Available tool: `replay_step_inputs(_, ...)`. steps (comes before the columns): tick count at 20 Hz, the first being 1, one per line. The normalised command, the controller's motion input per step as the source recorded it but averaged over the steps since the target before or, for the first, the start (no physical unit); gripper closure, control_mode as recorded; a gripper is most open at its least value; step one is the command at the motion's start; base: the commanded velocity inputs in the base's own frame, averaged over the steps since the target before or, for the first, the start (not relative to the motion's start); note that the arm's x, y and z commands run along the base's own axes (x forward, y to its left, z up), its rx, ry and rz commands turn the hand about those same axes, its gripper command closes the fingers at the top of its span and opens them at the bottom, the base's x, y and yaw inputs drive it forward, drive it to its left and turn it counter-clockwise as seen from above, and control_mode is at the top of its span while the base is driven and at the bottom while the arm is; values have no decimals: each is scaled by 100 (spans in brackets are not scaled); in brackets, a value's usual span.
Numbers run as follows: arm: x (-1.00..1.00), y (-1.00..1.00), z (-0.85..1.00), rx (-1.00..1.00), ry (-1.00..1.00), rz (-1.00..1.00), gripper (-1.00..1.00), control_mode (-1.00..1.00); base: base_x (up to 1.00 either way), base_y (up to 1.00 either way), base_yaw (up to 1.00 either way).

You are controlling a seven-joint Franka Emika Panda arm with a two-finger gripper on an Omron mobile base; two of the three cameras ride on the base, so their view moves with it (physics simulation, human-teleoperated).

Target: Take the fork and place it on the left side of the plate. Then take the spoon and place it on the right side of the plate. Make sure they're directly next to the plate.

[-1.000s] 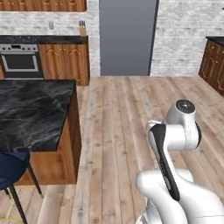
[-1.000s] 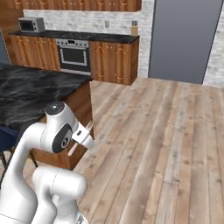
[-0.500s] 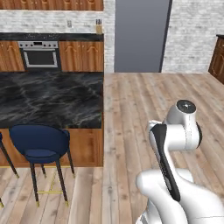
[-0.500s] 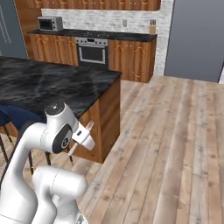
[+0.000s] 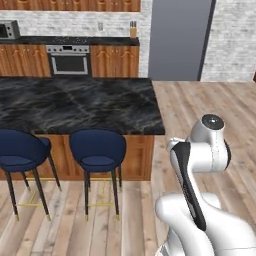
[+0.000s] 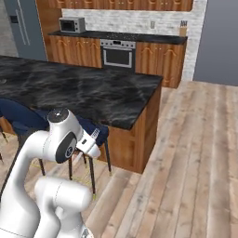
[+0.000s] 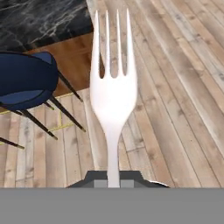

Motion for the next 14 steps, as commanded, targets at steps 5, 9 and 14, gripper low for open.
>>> replay_step_inputs(5,0,0,0,0,0,0,100,100,-7,100,2)
replay_step_inputs(9,0,0,0,0,0,0,100,100,0,100,1)
replay_step_inputs(14,0,0,0,0,0,0,100,100,0,100,1)
